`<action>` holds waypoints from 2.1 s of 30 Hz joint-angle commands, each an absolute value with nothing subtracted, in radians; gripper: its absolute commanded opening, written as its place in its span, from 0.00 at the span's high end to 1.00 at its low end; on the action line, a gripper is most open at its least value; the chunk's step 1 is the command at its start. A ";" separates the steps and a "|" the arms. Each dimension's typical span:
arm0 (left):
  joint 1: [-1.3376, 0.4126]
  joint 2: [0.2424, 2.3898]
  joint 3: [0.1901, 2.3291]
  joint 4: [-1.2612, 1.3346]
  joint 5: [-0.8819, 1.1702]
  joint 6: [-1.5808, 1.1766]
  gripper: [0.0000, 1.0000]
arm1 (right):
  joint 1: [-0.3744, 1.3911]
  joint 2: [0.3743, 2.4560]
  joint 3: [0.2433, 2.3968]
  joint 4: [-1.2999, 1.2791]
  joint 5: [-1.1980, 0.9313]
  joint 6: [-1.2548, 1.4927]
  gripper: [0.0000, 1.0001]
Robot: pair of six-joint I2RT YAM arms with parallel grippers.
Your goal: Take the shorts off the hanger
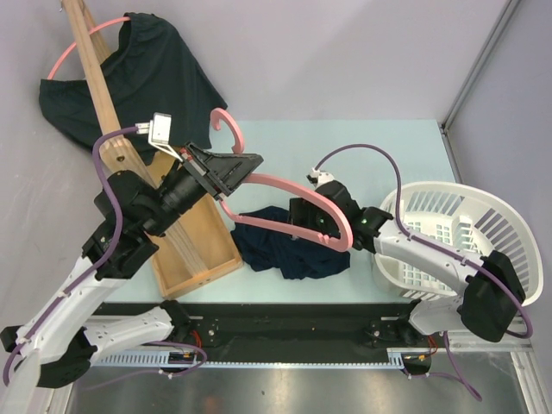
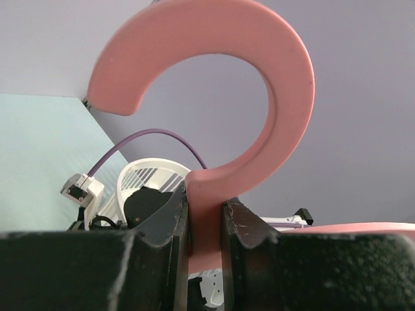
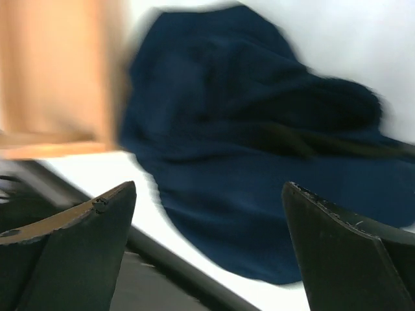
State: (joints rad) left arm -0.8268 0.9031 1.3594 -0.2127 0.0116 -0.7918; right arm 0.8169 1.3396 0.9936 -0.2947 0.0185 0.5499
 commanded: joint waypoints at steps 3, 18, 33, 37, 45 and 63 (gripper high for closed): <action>-0.821 0.890 1.361 -0.184 0.034 -0.761 1.00 | 0.828 1.313 1.014 -0.509 0.132 0.310 0.00; -0.821 0.870 1.345 -0.196 0.041 -0.758 1.00 | 1.131 1.532 0.969 -0.180 0.409 0.163 0.00; -0.821 0.853 1.336 -0.218 0.037 -0.756 1.00 | 1.123 1.864 1.000 0.118 0.418 0.113 0.00; -0.821 0.854 1.335 -0.216 0.037 -0.761 0.99 | 1.108 1.931 1.025 0.114 0.515 0.158 0.17; -0.821 0.856 1.339 -0.215 0.051 -0.773 1.00 | 0.968 1.890 1.086 0.106 0.578 0.210 0.97; -0.821 0.861 1.345 -0.222 0.058 -0.778 1.00 | 0.698 1.186 1.261 0.103 0.727 0.002 1.00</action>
State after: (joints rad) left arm -0.8268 0.8677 1.3369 -0.2504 0.0383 -0.7769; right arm 0.7116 1.3560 1.1866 0.0410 0.6159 0.0772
